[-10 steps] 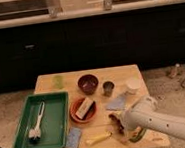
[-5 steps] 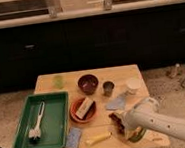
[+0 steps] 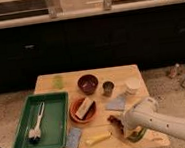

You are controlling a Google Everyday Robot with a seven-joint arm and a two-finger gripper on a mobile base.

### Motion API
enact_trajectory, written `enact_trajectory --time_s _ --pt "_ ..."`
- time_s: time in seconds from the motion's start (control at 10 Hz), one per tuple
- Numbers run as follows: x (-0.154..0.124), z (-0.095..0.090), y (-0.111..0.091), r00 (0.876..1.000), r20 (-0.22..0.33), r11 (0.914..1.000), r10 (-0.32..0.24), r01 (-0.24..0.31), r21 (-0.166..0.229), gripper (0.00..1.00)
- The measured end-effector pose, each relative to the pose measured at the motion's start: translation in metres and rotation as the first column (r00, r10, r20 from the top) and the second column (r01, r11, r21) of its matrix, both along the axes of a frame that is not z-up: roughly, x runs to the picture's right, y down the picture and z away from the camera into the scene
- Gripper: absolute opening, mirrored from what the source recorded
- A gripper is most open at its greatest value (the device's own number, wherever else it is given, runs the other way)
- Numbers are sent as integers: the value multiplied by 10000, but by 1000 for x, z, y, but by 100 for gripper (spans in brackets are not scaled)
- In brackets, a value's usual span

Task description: Place grapes in tray

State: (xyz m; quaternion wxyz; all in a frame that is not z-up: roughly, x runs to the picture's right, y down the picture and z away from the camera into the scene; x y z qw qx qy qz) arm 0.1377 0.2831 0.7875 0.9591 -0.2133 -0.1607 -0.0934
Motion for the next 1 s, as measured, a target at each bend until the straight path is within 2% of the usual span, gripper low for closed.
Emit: enact_trajectory --time_s 0.2,0.3,0.7,1.0 --pt "-1 -1 -2 9999 70 10000 -99 99 -14 4" --pt "-2 -2 0 9996 194 9997 -199 202 -111 0" --pt "-5 -4 2 9993 271 9995 -261 265 -167 0" --pt "-5 -18 2 9966 689 9987 -461 474 -168 0"
